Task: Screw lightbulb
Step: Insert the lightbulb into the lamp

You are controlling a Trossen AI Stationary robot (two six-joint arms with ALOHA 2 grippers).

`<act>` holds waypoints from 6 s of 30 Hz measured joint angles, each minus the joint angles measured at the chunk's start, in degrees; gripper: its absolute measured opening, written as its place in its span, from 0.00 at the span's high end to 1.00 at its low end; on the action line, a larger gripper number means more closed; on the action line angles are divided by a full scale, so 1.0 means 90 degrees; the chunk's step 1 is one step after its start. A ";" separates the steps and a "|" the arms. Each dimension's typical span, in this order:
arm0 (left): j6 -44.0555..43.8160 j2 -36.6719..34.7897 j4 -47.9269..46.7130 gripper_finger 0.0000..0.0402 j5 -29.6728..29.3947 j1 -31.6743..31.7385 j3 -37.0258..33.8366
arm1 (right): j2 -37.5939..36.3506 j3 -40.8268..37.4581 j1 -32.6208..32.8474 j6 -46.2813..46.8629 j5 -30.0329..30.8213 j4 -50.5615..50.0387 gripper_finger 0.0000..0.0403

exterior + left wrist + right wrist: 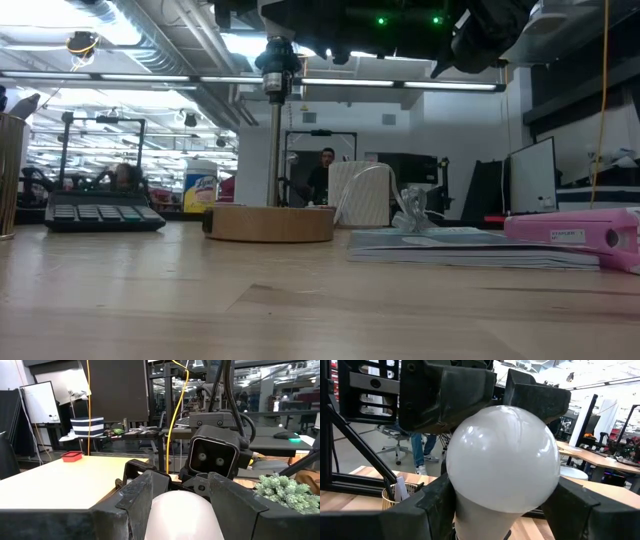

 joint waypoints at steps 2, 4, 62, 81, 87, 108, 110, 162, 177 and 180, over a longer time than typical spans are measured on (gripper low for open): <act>-0.0009 0.0000 0.0000 0.55 -0.0001 0.0000 0.0000 | 0.0000 0.0000 0.0000 -0.0008 0.0000 -0.0005 0.37; -0.0011 0.0000 0.0002 0.55 0.0000 0.0000 0.0000 | 0.0000 0.0000 0.0000 -0.0015 0.0000 -0.0011 0.37; -0.0016 0.0008 0.0022 0.55 0.0006 0.0000 -0.0010 | -0.0742 0.0277 0.0393 -0.0551 0.1011 -0.2164 0.19; -0.0002 0.0007 0.0021 0.55 0.0000 0.0005 -0.0010 | -0.2006 0.0280 0.0726 -0.0703 0.1926 -0.4545 0.19; 0.0005 0.0007 0.0024 0.55 0.0000 0.0005 -0.0010 | -0.2539 0.0291 0.0543 -0.0586 0.1591 -0.4895 0.23; 0.0005 0.0007 0.0022 0.55 0.0000 0.0005 -0.0008 | -0.2538 0.0279 -0.0010 -0.0019 0.0355 -0.5363 0.63; 0.0005 0.0007 0.0022 0.55 0.0000 0.0005 -0.0007 | -0.2538 0.0279 -0.0010 -0.0005 0.0355 -0.5168 0.63; 0.0007 0.0007 0.0039 0.55 -0.0001 -0.0114 -0.0010 | -0.1931 0.0279 -0.0007 0.0005 -0.0143 -0.2954 0.63; 0.0005 0.0007 0.0039 0.55 0.0002 -0.0114 -0.0010 | -0.1894 0.0282 -0.0010 -0.0211 -0.0140 -0.2872 0.76; 0.0005 0.0007 0.0039 0.55 0.0002 -0.0114 -0.0010 | -0.1889 0.0282 -0.0010 -0.0214 -0.0141 -0.2895 0.81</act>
